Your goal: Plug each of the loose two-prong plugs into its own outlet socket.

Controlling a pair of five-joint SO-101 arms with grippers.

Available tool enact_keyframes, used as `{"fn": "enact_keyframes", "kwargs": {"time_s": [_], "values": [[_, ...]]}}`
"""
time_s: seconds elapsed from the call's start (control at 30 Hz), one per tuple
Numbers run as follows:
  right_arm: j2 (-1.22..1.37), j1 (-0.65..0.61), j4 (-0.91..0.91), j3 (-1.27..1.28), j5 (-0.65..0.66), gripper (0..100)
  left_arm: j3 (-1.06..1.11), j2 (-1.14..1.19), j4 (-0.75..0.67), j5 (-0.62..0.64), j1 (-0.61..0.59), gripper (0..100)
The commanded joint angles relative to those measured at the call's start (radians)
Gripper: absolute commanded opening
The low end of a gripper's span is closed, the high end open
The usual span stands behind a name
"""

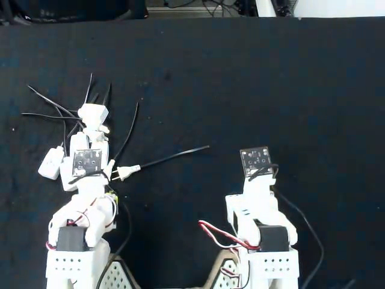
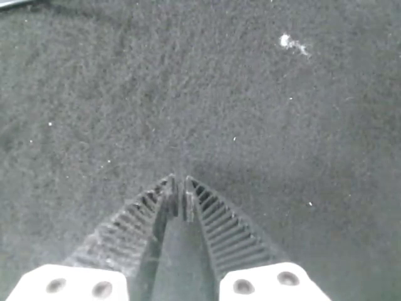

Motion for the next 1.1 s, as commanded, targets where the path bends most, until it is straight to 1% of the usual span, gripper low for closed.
{"fn": "enact_keyframes", "kwargs": {"time_s": [0.0,0.1,0.2,0.23,0.33,0.43,0.5,0.63,0.8,0.83,0.97,1.07], "values": [[-0.094,0.017,-0.002,0.001,-0.002,1.1,0.021,0.002,0.0,-0.005,0.038,6],[-0.094,0.017,-0.02,0.001,0.006,1.1,0.018,0.002,-0.023,-0.008,0.051,7],[-0.094,0.017,-0.157,-0.001,0.031,1.2,-0.013,0.002,-0.146,-0.015,-0.013,7],[-0.094,0.017,-0.209,-0.001,0.068,1.2,-0.03,0.002,-0.199,-0.041,-0.054,7],[-0.094,0.017,-0.37,-0.001,0.19,1.2,-0.061,0.002,-0.353,-0.178,-0.154,7],[-0.094,0.017,-0.46,-0.001,0.261,1.2,-0.061,0.002,-0.407,-0.284,-0.199,7],[-0.094,0.017,-0.483,-0.005,0.273,1.2,-0.071,0.002,-0.422,-0.324,-0.223,7],[-0.094,0.017,-0.459,-0.102,0.275,1.2,-0.174,0.0,-0.437,-0.313,-0.246,7],[-0.091,0.02,-0.318,-0.32,0.279,1.8,-0.348,0.003,-0.388,-0.308,-0.242,7],[-0.091,0.02,-0.281,-0.366,0.276,3.5,-0.372,0.003,-0.374,-0.308,-0.242,8],[-0.084,0.018,-0.161,-0.542,0.273,12.6,-0.438,0.017,-0.296,-0.307,-0.243,19],[-0.015,0.021,-0.081,-0.685,0.273,12.3,-0.524,0.106,-0.235,-0.313,-0.248,19]]}}
